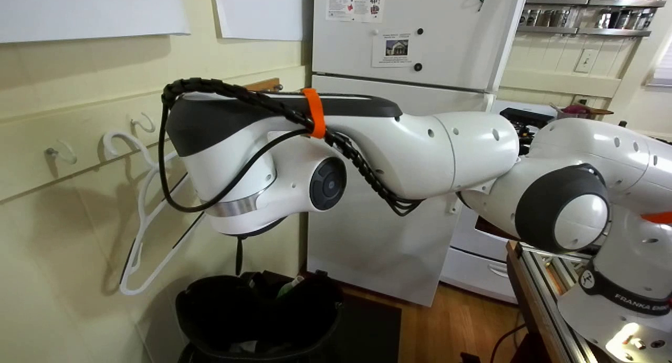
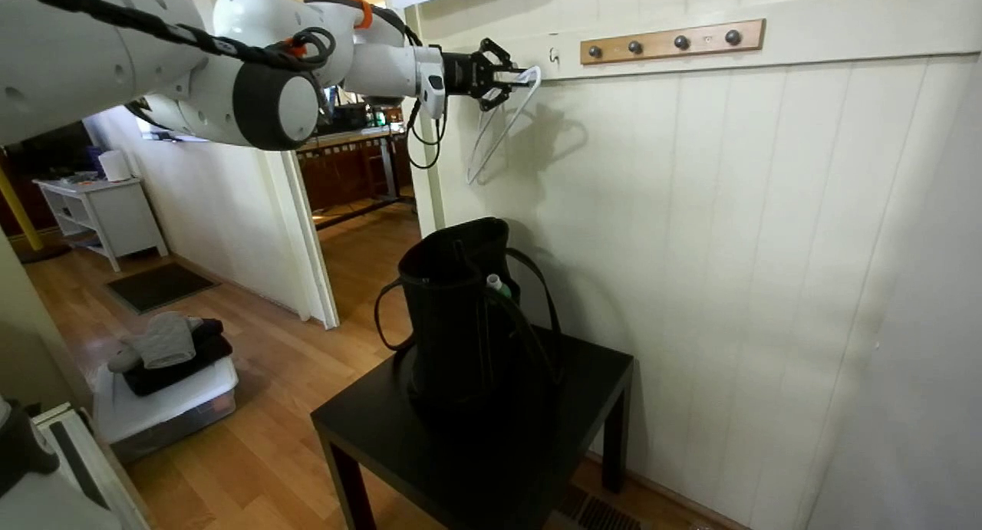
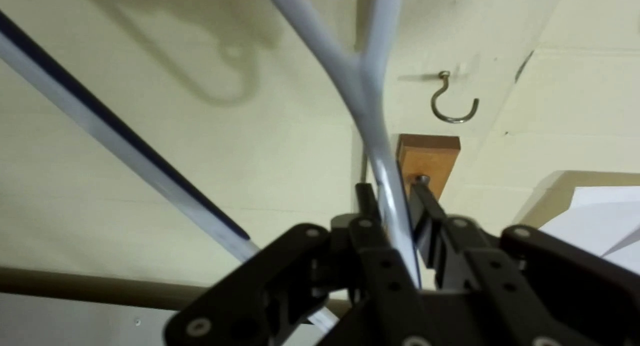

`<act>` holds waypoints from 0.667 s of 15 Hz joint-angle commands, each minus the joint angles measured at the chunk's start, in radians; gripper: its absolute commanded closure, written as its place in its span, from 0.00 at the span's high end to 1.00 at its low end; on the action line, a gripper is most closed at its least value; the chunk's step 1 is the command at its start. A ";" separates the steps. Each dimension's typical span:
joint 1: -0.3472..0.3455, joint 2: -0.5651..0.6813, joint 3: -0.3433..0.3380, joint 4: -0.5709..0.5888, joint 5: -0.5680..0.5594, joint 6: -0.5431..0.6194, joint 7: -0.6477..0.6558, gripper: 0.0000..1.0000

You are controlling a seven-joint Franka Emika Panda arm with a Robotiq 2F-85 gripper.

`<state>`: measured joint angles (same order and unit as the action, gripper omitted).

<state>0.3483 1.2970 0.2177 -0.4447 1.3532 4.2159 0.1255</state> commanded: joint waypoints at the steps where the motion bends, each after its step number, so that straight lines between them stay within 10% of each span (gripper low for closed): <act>1: 0.021 -0.001 -0.068 0.000 0.016 0.014 0.083 0.06; 10: 0.029 -0.020 0.061 -0.040 -0.095 -0.009 0.092 0.06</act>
<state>0.3714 1.2969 0.2285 -0.4533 1.3027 4.2116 0.1927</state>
